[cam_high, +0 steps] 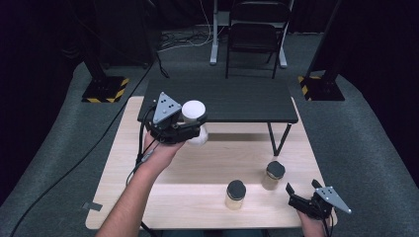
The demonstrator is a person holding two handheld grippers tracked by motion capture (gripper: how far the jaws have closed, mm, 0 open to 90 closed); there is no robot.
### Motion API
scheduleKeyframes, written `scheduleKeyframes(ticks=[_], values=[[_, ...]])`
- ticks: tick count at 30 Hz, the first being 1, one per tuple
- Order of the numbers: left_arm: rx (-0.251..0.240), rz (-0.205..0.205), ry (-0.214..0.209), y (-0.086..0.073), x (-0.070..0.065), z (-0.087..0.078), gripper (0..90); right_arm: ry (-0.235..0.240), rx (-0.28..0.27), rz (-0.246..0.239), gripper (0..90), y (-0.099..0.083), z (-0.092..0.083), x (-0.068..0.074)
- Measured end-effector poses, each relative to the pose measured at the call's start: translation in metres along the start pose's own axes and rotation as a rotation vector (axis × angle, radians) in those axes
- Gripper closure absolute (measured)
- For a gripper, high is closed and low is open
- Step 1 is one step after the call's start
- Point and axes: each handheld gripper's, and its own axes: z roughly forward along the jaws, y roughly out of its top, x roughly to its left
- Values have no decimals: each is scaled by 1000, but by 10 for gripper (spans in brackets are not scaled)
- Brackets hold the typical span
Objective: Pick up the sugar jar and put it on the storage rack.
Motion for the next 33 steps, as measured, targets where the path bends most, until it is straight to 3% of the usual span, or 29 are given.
scheduleKeyframes(ticks=[15, 20, 33], values=[[-20, 19, 13, 33, 1, 13, 333, 7, -9, -7, 0, 0, -1, 0], [-20, 23, 40, 42, 3, 22, 333, 10, -8, -6, 0, 0, -1, 0], [-15, 27, 81, 47, 14, 43, 333, 9, -9, -3, 0, 0, 0, -1]])
